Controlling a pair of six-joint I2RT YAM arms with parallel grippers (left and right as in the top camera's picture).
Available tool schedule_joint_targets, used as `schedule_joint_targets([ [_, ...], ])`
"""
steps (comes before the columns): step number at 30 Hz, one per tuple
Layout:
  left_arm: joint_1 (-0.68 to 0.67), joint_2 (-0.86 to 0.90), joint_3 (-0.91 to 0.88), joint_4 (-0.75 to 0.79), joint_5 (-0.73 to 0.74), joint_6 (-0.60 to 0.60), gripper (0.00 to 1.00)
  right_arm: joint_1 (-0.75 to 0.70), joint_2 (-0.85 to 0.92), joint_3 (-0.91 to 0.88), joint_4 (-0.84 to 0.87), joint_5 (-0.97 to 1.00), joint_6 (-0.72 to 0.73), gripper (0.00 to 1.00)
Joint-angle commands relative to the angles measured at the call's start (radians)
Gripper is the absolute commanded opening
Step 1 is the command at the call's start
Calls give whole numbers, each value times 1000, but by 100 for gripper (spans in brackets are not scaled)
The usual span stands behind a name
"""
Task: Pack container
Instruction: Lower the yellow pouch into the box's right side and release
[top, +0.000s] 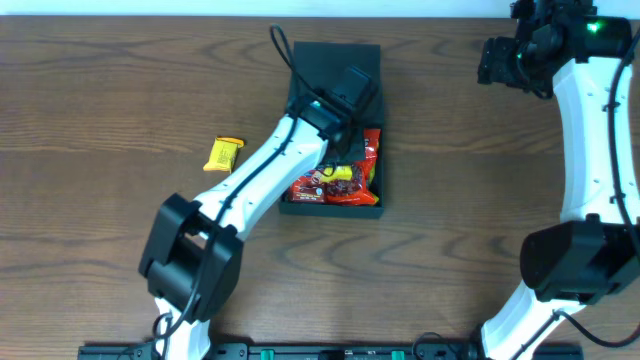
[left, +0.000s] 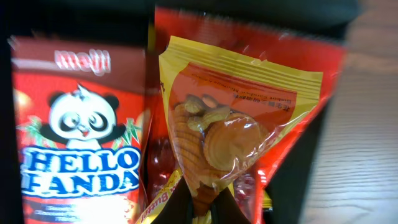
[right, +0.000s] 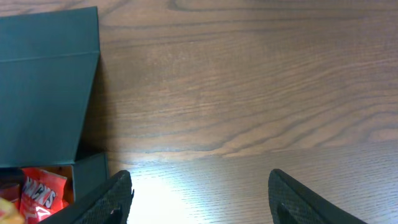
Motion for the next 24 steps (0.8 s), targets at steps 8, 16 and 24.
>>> schedule_joint_targets([
  [8,0,50,0,-62,-113,-72,6,-9,-19,19,-10,10,-14,70],
  [16,-1,50,0,-60,-113,-83,6,-9,-19,19,-10,10,-13,70],
  [24,-6,48,0,-6,-33,-78,6,-9,-19,19,-10,10,-13,69],
])
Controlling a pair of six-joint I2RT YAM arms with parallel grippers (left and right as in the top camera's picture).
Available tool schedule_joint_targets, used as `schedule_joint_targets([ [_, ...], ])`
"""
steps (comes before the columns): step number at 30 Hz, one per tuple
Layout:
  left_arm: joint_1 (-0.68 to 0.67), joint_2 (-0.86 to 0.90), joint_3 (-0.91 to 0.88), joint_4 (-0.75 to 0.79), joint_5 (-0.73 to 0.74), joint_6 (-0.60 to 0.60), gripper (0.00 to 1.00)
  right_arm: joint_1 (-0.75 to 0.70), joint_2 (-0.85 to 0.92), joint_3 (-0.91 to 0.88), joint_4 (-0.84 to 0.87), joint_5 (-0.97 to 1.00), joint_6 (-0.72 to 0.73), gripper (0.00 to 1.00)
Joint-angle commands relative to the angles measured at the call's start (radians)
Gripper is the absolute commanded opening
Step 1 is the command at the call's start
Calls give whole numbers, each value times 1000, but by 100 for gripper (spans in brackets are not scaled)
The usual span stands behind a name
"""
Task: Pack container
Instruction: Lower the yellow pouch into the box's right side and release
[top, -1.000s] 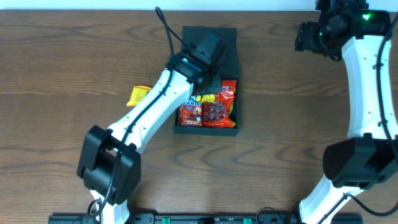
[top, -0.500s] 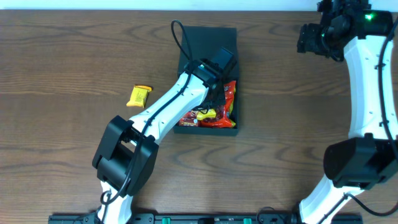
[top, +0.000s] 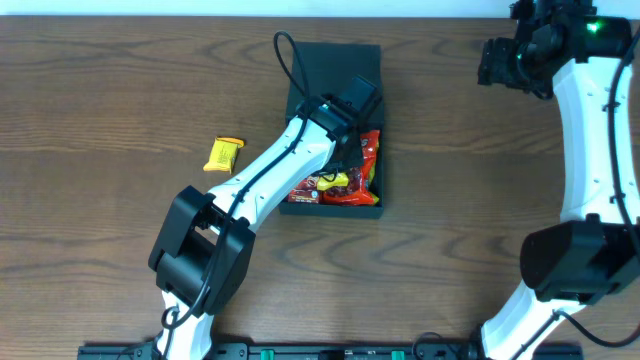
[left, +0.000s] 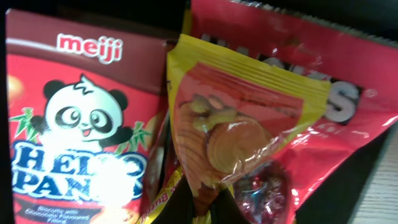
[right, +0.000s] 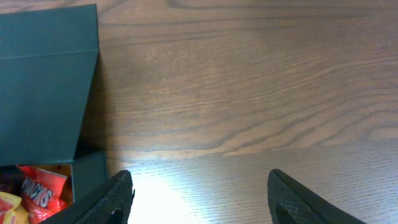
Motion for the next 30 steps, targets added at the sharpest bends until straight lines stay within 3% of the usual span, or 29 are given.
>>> schedule_joint_targets([
  [1,0,18,1,19,32,0,6,-9,-19,19,-4,10,-10,69],
  [14,-26,18,8,35,136,0,6,-9,-19,19,0,10,-10,69],
  [30,-71,19,28,106,207,105,6,-9,-19,19,0,10,-10,69],
])
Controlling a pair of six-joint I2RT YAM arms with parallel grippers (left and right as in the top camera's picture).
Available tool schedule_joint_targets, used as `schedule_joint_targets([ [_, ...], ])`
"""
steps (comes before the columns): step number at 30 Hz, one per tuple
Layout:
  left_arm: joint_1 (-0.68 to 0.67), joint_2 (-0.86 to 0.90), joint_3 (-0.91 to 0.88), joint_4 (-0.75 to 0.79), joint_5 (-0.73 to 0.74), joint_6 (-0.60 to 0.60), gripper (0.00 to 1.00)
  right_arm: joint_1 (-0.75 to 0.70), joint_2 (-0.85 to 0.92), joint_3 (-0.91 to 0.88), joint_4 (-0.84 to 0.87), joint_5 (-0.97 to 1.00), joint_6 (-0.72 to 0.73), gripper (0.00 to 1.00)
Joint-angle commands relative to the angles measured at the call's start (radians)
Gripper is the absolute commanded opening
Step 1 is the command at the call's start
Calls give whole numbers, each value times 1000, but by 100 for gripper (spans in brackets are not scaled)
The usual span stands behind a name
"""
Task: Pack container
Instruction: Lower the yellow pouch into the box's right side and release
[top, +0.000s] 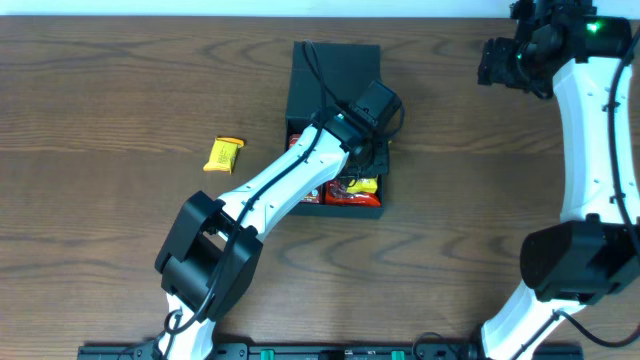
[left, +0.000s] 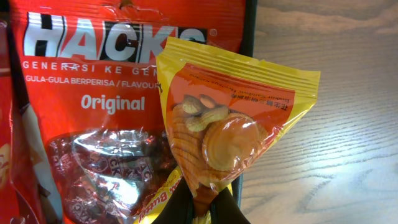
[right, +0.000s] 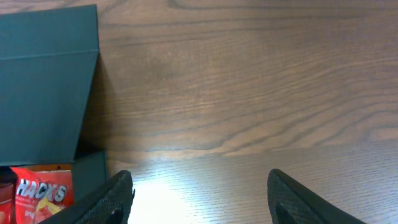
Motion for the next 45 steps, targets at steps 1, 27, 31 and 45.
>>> schedule_joint_targets([
  [1,-6,19,24,-2,32,23,6,-9,-19,19,-1,10,-10,69],
  [27,184,18,28,24,484,-97,6,-9,-19,19,-32,10,-9,68],
  [31,187,19,-5,30,535,-110,6,-9,-19,19,-36,10,-10,68],
  [45,193,19,-149,167,598,-201,6,-9,-19,19,-50,9,-9,68],
])
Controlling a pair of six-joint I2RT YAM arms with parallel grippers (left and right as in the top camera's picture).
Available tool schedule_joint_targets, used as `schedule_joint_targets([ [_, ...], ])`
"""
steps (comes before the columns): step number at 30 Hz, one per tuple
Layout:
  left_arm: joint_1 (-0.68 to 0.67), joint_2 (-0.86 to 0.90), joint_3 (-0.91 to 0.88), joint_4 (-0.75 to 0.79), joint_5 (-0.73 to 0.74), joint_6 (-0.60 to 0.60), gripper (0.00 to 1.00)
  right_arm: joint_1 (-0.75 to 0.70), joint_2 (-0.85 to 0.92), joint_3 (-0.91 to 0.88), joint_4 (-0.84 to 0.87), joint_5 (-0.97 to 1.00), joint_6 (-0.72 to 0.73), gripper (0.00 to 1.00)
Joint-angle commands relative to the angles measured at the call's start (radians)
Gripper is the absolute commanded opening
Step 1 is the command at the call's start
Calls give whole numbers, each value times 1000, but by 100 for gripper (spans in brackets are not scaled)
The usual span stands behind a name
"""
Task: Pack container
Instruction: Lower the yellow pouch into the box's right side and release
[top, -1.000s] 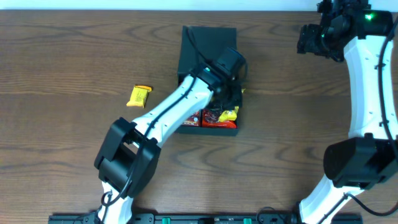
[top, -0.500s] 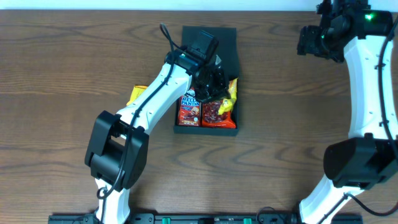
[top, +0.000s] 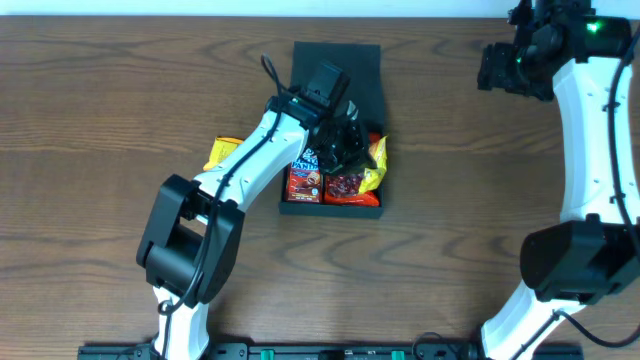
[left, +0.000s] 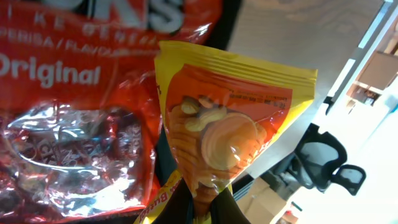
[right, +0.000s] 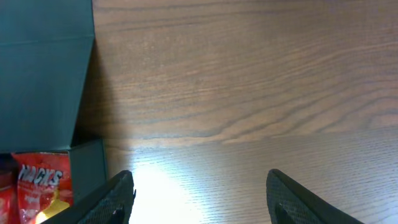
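A black box (top: 335, 62) with its lid laid back sits mid-table. Inside lie a red Hacks candy bag (left: 74, 112), which also shows in the overhead view (top: 347, 185), and a panda biscuit pack (top: 304, 180). My left gripper (left: 200, 208) is shut on a yellow peanut-butter snack packet (left: 230, 124), tilted over the box's right side (top: 374, 160). A second yellow snack (top: 217, 155) lies left of the box, partly behind the left arm. My right gripper (right: 196, 199) hangs open and empty at the far right, high over the table.
The box's lid (right: 43, 68) fills the left of the right wrist view. The left arm (top: 250, 165) stretches across the table from the front left. Bare wood table (top: 470, 200) lies between the box and the right arm.
My left gripper has swung back left and tilted, so the yellow packet now points out past the box's right edge. The panda pack and Hacks bag are uncovered. The right arm is unchanged.
My left gripper stayed shut on the yellow peanut-butter packet throughout. First it hung over the panda pack and Hacks bag, then farther right over the Hacks bag, then at the box's right rim. Now it is tilted outward over the box's right side.
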Motion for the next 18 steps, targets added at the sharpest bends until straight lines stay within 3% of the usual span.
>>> schedule_joint_targets([
  [1,8,17,-42,30,43,-55,6,-9,-19,19,-4,10,-9,68],
  [12,13,16,-54,40,47,-69,6,-8,-19,19,-8,9,-9,68],
  [15,26,16,-54,40,47,-69,25,-8,-19,19,-13,10,-9,68],
  [18,41,16,-54,40,50,-64,30,-8,-19,19,-15,9,-9,68],
])
